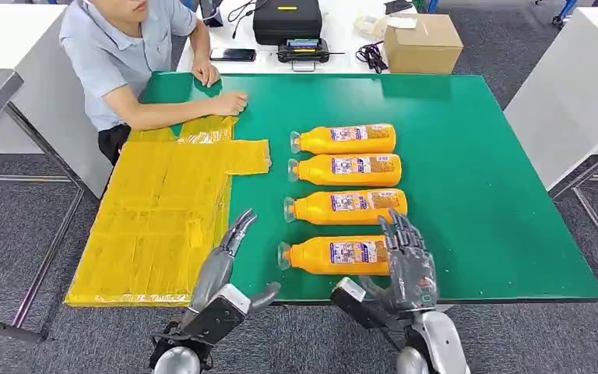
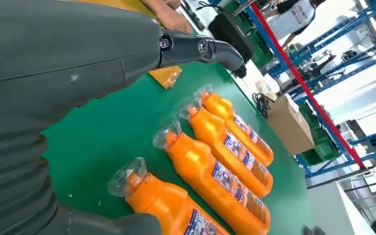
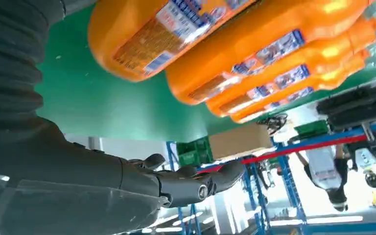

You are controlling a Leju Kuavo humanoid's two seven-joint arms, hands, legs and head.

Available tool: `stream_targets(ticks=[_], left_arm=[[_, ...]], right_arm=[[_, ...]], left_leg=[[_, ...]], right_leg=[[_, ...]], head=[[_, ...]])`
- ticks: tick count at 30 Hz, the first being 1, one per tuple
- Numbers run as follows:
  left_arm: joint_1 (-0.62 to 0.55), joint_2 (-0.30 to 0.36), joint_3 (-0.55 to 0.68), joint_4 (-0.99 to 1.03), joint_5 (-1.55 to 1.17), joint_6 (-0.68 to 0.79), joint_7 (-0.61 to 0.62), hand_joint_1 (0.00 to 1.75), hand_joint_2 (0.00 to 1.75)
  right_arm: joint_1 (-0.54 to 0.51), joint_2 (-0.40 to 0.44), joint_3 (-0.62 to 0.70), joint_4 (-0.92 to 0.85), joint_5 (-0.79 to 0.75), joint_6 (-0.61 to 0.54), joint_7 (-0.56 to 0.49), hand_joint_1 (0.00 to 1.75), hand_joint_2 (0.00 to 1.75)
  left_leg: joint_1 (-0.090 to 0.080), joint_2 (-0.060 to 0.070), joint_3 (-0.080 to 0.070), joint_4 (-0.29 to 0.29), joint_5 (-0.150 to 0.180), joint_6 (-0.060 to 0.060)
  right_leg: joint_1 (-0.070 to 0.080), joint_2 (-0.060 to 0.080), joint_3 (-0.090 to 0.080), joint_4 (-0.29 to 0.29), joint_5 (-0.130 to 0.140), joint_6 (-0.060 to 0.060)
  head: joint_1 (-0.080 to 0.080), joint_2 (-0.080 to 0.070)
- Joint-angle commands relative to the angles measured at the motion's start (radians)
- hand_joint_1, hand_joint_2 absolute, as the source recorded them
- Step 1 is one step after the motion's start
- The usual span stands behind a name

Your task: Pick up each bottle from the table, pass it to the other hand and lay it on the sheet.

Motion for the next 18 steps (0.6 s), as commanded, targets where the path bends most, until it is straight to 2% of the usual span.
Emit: stream_targets(ticks=[1,5,11,13,18], left_arm=[[-0.043,-0.02,-0.033,0.072,-0.01,-0.005,0.005,0.0,1.75],[-0.043,-0.02,-0.032,0.073,-0.01,-0.005,0.005,0.0,1.75],[-0.036,-0.02,-0.022,0.047,0.02,-0.033,0.001,0.0,1.75],[-0.031,-0.02,-0.02,0.038,0.019,-0.032,0.001,0.0,1.75],[-0.028,-0.02,-0.017,0.031,0.012,-0.032,0.003,0.0,1.75]], right_arm=[[-0.074,-0.04,0.033,0.174,-0.014,0.022,0.018,0.0,1.75],[-0.077,-0.04,0.033,0.188,-0.016,0.027,0.022,0.0,1.75],[-0.115,-0.035,0.053,0.233,0.061,0.042,0.115,0.0,1.75],[-0.12,-0.031,0.047,0.232,0.069,0.053,0.139,0.0,1.75],[-0.12,-0.031,0.039,0.226,0.082,0.057,0.153,0.0,1.75]], left_leg=[[0.001,0.0,0.003,-0.001,-0.001,-0.001],[0.001,0.0,0.004,-0.001,-0.001,-0.002],[0.002,0.002,0.006,-0.001,-0.002,-0.002],[0.001,0.001,0.002,0.0,-0.001,-0.001],[0.001,0.001,0.004,0.0,-0.002,-0.002]], right_leg=[[0.001,0.0,0.003,-0.002,0.0,-0.001],[0.002,-0.001,0.005,-0.002,-0.001,-0.002],[0.002,0.001,0.006,-0.002,-0.001,-0.003],[0.001,0.001,0.002,-0.001,0.0,-0.001],[0.001,0.0,0.004,0.0,-0.001,-0.002]], head=[[0.0,0.0],[0.0,0.0],[0.0,0.0],[0.0,0.0],[0.0,0.0]])
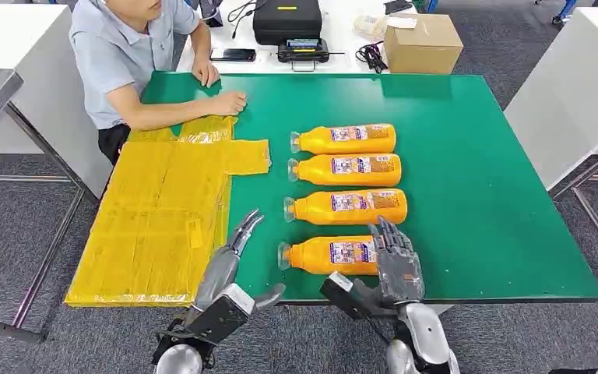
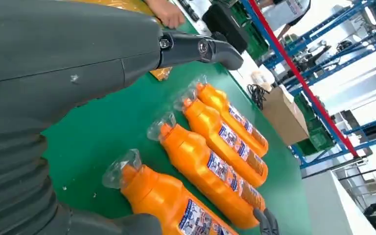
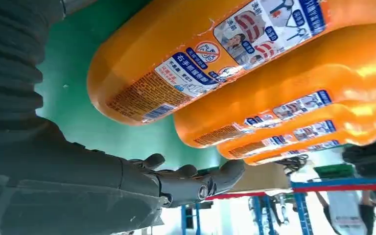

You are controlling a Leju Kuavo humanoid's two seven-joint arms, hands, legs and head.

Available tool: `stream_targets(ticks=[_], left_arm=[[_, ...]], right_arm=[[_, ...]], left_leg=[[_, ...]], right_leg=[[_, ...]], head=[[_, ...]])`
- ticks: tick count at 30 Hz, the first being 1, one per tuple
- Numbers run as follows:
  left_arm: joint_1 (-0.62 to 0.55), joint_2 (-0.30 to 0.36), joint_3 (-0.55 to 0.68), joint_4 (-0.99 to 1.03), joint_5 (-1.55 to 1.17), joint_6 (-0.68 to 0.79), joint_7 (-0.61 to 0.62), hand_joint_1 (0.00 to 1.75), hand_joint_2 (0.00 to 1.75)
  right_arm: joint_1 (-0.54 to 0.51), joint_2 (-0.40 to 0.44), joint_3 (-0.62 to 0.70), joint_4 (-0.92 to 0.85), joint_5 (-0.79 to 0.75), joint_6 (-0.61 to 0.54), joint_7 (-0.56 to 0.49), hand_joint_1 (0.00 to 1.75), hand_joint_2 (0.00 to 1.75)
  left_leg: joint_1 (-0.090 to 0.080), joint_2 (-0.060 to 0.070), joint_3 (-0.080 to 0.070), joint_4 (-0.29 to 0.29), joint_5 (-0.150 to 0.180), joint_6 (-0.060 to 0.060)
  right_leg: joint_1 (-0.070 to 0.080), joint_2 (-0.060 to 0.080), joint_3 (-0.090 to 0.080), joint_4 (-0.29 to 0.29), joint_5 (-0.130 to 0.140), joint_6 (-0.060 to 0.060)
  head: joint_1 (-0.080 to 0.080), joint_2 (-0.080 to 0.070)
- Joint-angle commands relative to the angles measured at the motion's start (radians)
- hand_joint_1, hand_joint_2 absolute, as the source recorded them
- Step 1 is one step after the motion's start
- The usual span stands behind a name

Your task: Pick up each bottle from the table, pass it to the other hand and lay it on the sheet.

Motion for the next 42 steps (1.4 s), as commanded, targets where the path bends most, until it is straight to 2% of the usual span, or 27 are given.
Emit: stream_targets(ticks=[1,14,17,21,42], left_arm=[[-0.014,-0.022,-0.01,0.017,-0.004,-0.003,0.006,0.0,1.75],[-0.015,-0.022,-0.013,0.002,-0.025,-0.005,0.016,0.0,1.75],[-0.009,-0.022,-0.008,-0.009,-0.03,-0.005,0.021,0.0,1.75],[-0.008,-0.022,-0.005,-0.007,-0.032,-0.008,0.023,0.0,1.75],[-0.021,-0.022,-0.015,0.015,-0.038,-0.028,0.013,0.0,1.75]], right_arm=[[-0.051,-0.01,-0.002,0.078,0.029,0.002,0.038,0.0,1.75],[-0.085,0.002,-0.052,0.137,0.061,0.01,0.048,0.0,1.75],[-0.105,0.014,-0.077,0.162,0.083,0.05,0.105,0.0,1.75],[-0.127,0.02,-0.095,0.193,0.091,0.062,0.11,0.0,1.75],[-0.176,0.005,-0.072,0.321,0.075,0.121,0.103,0.0,1.75]], left_leg=[[0.001,0.001,0.002,0.0,-0.001,-0.001],[0.001,0.001,0.003,0.0,-0.001,-0.002],[0.001,0.001,0.002,0.0,-0.001,-0.001],[0.001,0.001,0.002,0.0,-0.001,-0.001],[0.002,0.0,0.005,0.0,-0.002,-0.002]], right_leg=[[0.001,0.0,0.002,-0.001,0.0,-0.001],[0.001,0.0,0.003,-0.001,-0.001,-0.002],[0.001,0.001,0.002,-0.001,-0.001,-0.002],[0.001,0.0,0.002,-0.001,0.0,-0.001],[0.002,0.0,0.006,-0.001,-0.001,-0.003]], head=[[0.0,0.0],[0.0,0.0],[0.0,0.0],[0.0,0.0],[0.0,0.0]])
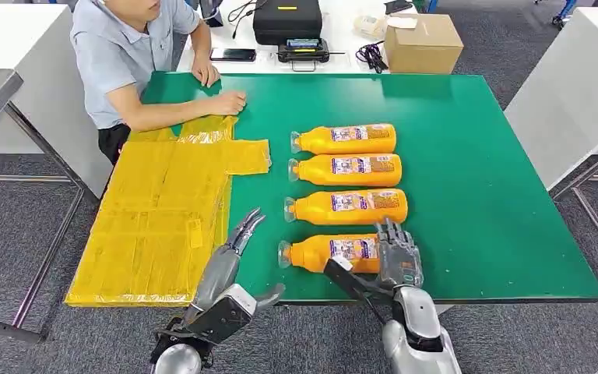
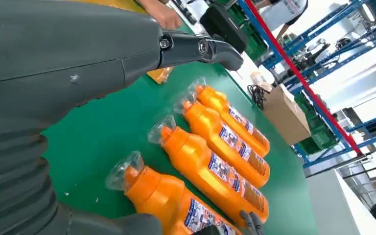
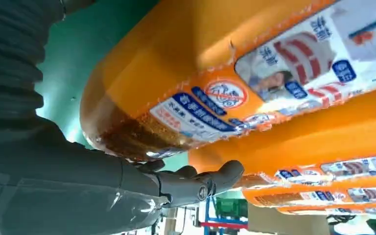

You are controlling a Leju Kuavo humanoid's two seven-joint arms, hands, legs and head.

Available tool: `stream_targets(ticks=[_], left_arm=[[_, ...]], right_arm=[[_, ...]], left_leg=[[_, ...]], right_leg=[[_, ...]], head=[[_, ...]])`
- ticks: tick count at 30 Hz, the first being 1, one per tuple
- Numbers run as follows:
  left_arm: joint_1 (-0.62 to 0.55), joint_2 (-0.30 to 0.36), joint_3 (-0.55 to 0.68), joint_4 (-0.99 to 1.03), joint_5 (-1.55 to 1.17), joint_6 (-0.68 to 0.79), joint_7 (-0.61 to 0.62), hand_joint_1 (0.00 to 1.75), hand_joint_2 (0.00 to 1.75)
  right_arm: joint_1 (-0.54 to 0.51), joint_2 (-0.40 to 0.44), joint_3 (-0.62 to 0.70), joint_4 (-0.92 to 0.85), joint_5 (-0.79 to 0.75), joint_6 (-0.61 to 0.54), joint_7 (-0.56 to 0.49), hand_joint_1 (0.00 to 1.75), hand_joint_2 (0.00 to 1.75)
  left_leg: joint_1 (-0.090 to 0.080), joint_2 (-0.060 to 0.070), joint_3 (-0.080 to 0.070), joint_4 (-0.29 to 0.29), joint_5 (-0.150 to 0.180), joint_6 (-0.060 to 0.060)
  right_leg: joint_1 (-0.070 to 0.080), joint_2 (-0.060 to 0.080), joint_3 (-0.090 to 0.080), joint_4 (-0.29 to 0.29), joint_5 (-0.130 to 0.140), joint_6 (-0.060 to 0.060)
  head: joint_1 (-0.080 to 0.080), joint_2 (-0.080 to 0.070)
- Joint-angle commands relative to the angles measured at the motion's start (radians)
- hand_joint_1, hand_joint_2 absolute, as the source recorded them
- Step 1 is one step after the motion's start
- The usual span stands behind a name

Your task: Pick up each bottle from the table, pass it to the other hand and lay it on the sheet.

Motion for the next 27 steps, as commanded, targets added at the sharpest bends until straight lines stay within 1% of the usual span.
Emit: stream_targets(ticks=[1,2,5,6,7,9,10,21,27], left_arm=[[-0.022,-0.022,-0.017,0.04,-0.002,-0.015,-0.002,0.0,1.75],[-0.022,-0.022,-0.016,0.042,-0.003,-0.016,-0.003,0.0,1.75],[-0.022,-0.022,-0.015,0.044,-0.003,-0.016,-0.003,0.0,1.75],[-0.022,-0.022,-0.015,0.044,-0.003,-0.016,-0.003,0.0,1.75],[-0.023,-0.022,-0.016,0.045,-0.003,-0.018,-0.004,0.0,1.75],[-0.028,-0.022,-0.014,0.049,-0.003,-0.02,-0.006,0.0,1.75],[-0.028,-0.022,-0.014,0.05,-0.002,-0.021,-0.008,0.0,1.75],[-0.033,-0.022,-0.014,0.06,0.001,-0.027,-0.016,0.0,1.75],[-0.037,-0.022,-0.014,0.064,0.001,-0.027,-0.016,0.0,1.75]], right_arm=[[-0.045,-0.018,0.002,0.154,-0.027,0.052,-0.011,0.0,1.75],[-0.044,-0.024,0.008,0.167,-0.035,0.059,-0.015,0.0,1.75],[-0.041,-0.027,0.008,0.172,-0.04,0.055,-0.018,0.0,1.75],[-0.041,-0.027,0.008,0.172,-0.04,0.055,-0.018,1.01,1.75],[-0.042,-0.03,0.011,0.176,-0.042,0.056,-0.02,1.75,1.75],[-0.043,-0.046,0.021,0.194,-0.063,0.07,-0.028,1.75,1.75],[-0.044,-0.052,0.028,0.2,-0.065,0.073,-0.029,1.75,1.75],[-0.026,-0.085,0.063,0.21,-0.119,0.083,-0.042,1.75,1.75],[-0.03,-0.091,0.069,0.221,-0.136,0.085,-0.038,1.75,1.75]], left_leg=[[0.002,0.0,0.004,0.0,-0.001,-0.002],[0.001,0.0,0.003,0.0,-0.001,-0.001],[0.002,0.0,0.006,0.0,-0.002,-0.002],[0.002,0.0,0.005,0.0,-0.001,-0.002],[0.002,0.0,0.006,-0.001,-0.001,-0.002],[0.004,0.001,0.011,-0.001,-0.003,-0.004],[0.001,-0.001,0.006,-0.001,0.0,-0.002],[0.002,-0.003,0.011,-0.001,-0.001,-0.002],[0.002,-0.001,0.011,-0.001,0.0,-0.001]], right_leg=[[0.002,0.0,0.004,-0.001,-0.001,-0.002],[0.001,-0.001,0.003,-0.001,-0.001,-0.002],[0.002,-0.001,0.006,-0.002,-0.002,-0.003],[0.002,-0.001,0.005,-0.002,-0.001,-0.002],[0.002,-0.001,0.007,-0.002,-0.001,-0.002],[0.004,-0.001,0.012,-0.003,-0.003,-0.005],[0.002,-0.002,0.007,-0.002,-0.001,-0.002],[0.002,-0.004,0.012,-0.003,-0.002,-0.003],[0.002,-0.003,0.01,-0.002,-0.001,-0.002]], head=[[0.0,0.0],[0.0,0.0],[0.0,0.0],[0.0,0.0],[0.0,0.0],[0.0,0.0],[0.0,0.0],[0.0,0.0],[0.0,0.0]])
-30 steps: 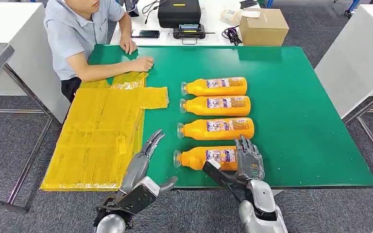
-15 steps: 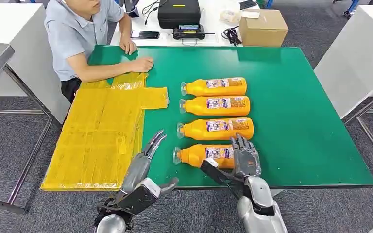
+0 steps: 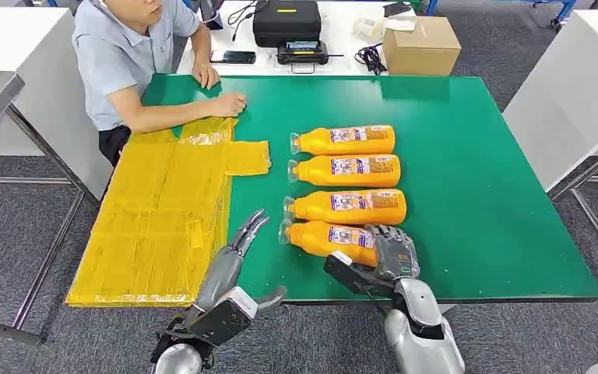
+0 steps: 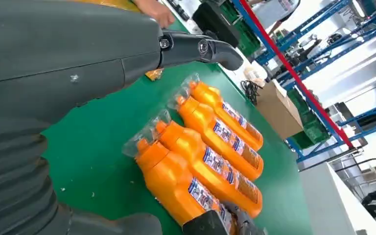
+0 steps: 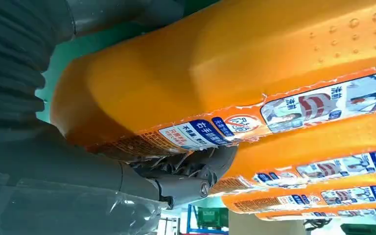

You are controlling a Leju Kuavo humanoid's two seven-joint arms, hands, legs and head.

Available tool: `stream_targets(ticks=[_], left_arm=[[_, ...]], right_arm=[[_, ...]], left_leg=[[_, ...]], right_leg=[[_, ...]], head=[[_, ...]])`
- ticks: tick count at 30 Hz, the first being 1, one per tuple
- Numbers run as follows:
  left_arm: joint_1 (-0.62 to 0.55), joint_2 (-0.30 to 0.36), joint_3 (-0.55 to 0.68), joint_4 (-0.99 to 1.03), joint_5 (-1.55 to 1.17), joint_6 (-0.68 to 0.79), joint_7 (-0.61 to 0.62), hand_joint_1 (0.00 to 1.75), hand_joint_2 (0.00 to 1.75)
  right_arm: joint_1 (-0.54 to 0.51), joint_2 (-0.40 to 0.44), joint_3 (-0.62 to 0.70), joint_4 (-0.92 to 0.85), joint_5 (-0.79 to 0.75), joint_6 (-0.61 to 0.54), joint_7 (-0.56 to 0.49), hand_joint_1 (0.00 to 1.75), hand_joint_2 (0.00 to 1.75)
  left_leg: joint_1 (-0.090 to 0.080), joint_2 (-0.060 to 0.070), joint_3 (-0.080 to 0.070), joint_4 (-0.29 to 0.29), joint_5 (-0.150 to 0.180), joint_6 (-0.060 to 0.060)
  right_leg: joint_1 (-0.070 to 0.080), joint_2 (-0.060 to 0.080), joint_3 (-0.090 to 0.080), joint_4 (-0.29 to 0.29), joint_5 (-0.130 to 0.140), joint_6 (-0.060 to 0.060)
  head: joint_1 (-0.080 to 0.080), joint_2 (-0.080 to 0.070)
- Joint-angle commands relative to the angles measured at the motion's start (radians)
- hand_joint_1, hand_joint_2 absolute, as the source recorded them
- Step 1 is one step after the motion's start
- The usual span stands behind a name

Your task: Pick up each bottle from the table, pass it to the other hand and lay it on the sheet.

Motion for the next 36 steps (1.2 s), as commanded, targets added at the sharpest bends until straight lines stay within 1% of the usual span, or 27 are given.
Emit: stream_targets(ticks=[1,2,3,4,7,8,9,11,12,13,16,22,23,24,26,28,29,30,31,32,33,34,36], left_arm=[[-0.037,-0.022,-0.015,0.063,0.002,-0.004,0.001,0.0,1.75],[-0.039,-0.022,-0.016,0.065,0.003,-0.004,0.001,0.0,1.75],[-0.039,-0.022,-0.016,0.065,0.003,-0.004,0.001,0.0,1.75],[-0.039,-0.022,-0.019,0.067,0.004,-0.004,0.0,0.0,1.75],[-0.044,-0.022,-0.02,0.075,0.044,-0.003,-0.007,0.0,1.75],[-0.043,-0.022,-0.017,0.075,0.079,0.002,0.003,0.0,1.75],[-0.044,-0.022,-0.013,0.078,0.192,0.004,0.029,0.0,1.75],[-0.047,-0.022,-0.01,0.084,0.193,0.004,0.029,0.0,1.75],[-0.047,-0.022,-0.006,0.087,0.195,0.004,0.028,0.0,1.75],[-0.047,-0.022,-0.006,0.087,0.195,0.004,0.028,0.0,1.75],[-0.046,-0.022,-0.008,0.086,0.194,0.004,0.028,0.0,1.75],[-0.046,-0.022,-0.008,0.086,0.194,0.004,0.028,0.0,1.75],[-0.049,-0.022,-0.005,0.097,0.308,-0.011,0.076,0.0,1.75],[-0.052,-0.022,-0.001,0.108,0.346,-0.003,0.083,0.0,1.75],[-0.055,-0.022,0.009,0.133,0.433,0.005,0.095,0.0,1.75],[-0.054,-0.022,0.022,0.144,0.52,-0.006,0.105,0.0,1.75],[-0.053,-0.022,0.029,0.15,0.533,-0.009,0.105,0.0,1.75],[-0.049,-0.022,0.042,0.155,0.595,-0.015,0.108,0.0,1.75],[-0.05,-0.022,0.049,0.163,0.608,-0.018,0.112,0.0,1.75],[-0.049,-0.022,0.056,0.169,0.639,-0.024,0.12,0.0,1.75],[-0.048,-0.022,0.063,0.179,0.682,-0.042,0.128,0.0,1.75],[-0.05,-0.022,0.071,0.193,0.71,-0.059,0.133,0.0,1.75],[-0.054,-0.022,0.075,0.218,0.772,-0.101,0.139,0.0,1.75]], right_arm=[[0.032,-0.037,0.026,0.115,-0.031,0.032,0.005,1.75,1.75],[0.034,-0.035,0.021,0.116,-0.045,0.029,0.001,1.75,1.75],[0.034,-0.035,0.021,0.116,-0.045,0.029,0.001,1.75,1.75],[0.039,-0.029,0.011,0.112,-0.085,0.034,-0.025,1.75,1.75],[0.065,-0.021,-0.012,0.072,-0.275,0.082,-0.147,1.75,1.75],[0.072,-0.017,-0.012,0.055,-0.307,0.088,-0.165,1.75,1.75],[0.092,-0.013,-0.001,0.003,-0.368,0.102,-0.198,1.75,1.75],[0.102,-0.016,0.014,-0.026,-0.38,0.109,-0.187,1.75,1.75],[0.105,-0.015,0.022,-0.042,-0.383,0.115,-0.173,1.75,1.75],[0.105,-0.015,0.022,-0.042,-0.383,0.115,-0.173,1.75,1.75],[0.104,-0.02,0.026,-0.041,-0.386,0.117,-0.17,1.75,1.75],[0.104,-0.02,0.026,-0.041,-0.386,0.117,-0.17,1.75,1.75],[0.111,-0.013,0.024,-0.064,-0.462,0.123,-0.222,1.75,1.75],[0.116,-0.009,0.033,-0.092,-0.494,0.128,-0.24,1.75,1.75],[0.131,0.001,0.055,-0.177,-0.554,0.148,-0.255,1.75,1.75],[0.129,0.012,0.061,-0.21,-0.595,0.16,-0.268,1.71,1.75],[0.126,0.015,0.065,-0.223,-0.605,0.162,-0.266,1.64,1.75],[0.117,0.023,0.066,-0.24,-0.626,0.163,-0.271,1.52,1.75],[0.113,0.024,0.07,-0.249,-0.63,0.162,-0.272,1.48,1.75],[0.108,0.027,0.071,-0.256,-0.636,0.161,-0.273,1.52,1.75],[0.099,0.031,0.072,-0.264,-0.648,0.161,-0.278,1.47,1.75],[0.091,0.032,0.075,-0.267,-0.66,0.165,-0.282,1.47,1.75],[0.074,0.036,0.08,-0.261,-0.693,0.177,-0.298,1.52,1.75]], left_leg=[[0.002,-0.004,0.003,-0.001,0.0,-0.002],[0.001,-0.003,0.002,-0.001,0.0,-0.001],[0.002,-0.004,0.004,-0.001,0.0,-0.002],[0.001,-0.004,0.004,-0.001,0.0,-0.001],[0.002,-0.005,0.005,-0.001,0.0,-0.002],[0.001,-0.004,0.006,0.0,-0.001,-0.002],[0.002,-0.005,0.006,-0.001,-0.001,-0.003],[0.002,-0.001,0.007,-0.001,-0.003,-0.005],[0.001,0.002,0.006,-0.001,-0.003,-0.004],[0.002,0.002,0.008,-0.002,-0.004,-0.005],[0.002,0.001,0.008,-0.001,-0.004,-0.005],[0.002,0.002,0.007,0.0,-0.004,-0.004],[0.003,0.001,0.008,-0.001,-0.004,-0.005],[0.002,0.001,0.008,0.0,-0.004,-0.005],[0.002,0.001,0.007,0.0,-0.004,-0.005],[0.002,0.002,0.007,-0.001,-0.004,-0.005],[0.001,0.003,0.006,0.0,-0.004,-0.004],[0.001,0.004,0.006,-0.001,-0.004,-0.004],[0.001,0.004,0.005,0.0,-0.004,-0.004],[0.002,0.004,0.006,0.0,-0.004,-0.005],[0.001,0.005,0.004,0.0,-0.004,-0.004],[0.002,0.005,0.004,0.0,-0.004,-0.005],[0.001,0.005,0.001,-0.001,-0.003,-0.004]], right_leg=[[0.002,-0.004,0.005,-0.002,-0.001,-0.002],[0.001,-0.003,0.004,-0.002,-0.001,-0.001],[0.002,-0.004,0.006,-0.003,-0.001,-0.002],[0.002,-0.004,0.005,-0.002,-0.001,-0.002],[0.002,-0.005,0.005,-0.002,-0.001,-0.002],[0.001,-0.004,0.002,-0.001,-0.002,-0.002],[0.002,-0.005,0.0,-0.002,-0.002,-0.003],[0.002,-0.002,0.0,-0.002,-0.002,-0.003],[0.001,0.002,0.002,-0.002,0.0,-0.003],[0.002,0.003,0.006,-0.002,-0.001,-0.004],[0.002,0.001,0.008,-0.002,-0.002,-0.004],[0.002,0.004,0.007,-0.001,-0.001,-0.003],[0.003,0.002,0.008,-0.002,-0.001,-0.004],[0.003,0.002,0.007,-0.002,-0.001,-0.003],[0.002,0.002,0.007,-0.001,-0.002,-0.004],[0.002,0.003,0.006,-0.001,-0.001,-0.003],[0.001,0.005,0.005,0.0,-0.001,-0.003],[0.001,0.006,0.004,0.0,-0.001,-0.003],[0.001,0.006,0.004,0.0,-0.001,-0.003],[0.002,0.006,0.005,0.0,-0.001,-0.004],[0.001,0.007,0.002,0.0,0.0,-0.003],[0.002,0.007,0.003,0.0,-0.001,-0.004],[0.001,0.007,0.0,0.001,0.0,-0.003]], head=[[0.0,0.0],[0.0,0.0],[0.0,0.0],[0.0,0.0],[0.0,0.0],[0.0,0.0],[0.0,0.0],[0.001,0.0],[0.0,0.0],[0.0,0.0],[0.0,0.0],[0.0,0.0],[0.0,0.0],[0.0,0.0],[0.0,0.0],[0.0,0.0],[0.0,0.0],[0.0,0.0],[0.0,0.0],[0.0,0.0],[0.0,0.0],[0.0,0.0],[0.0,0.0]])
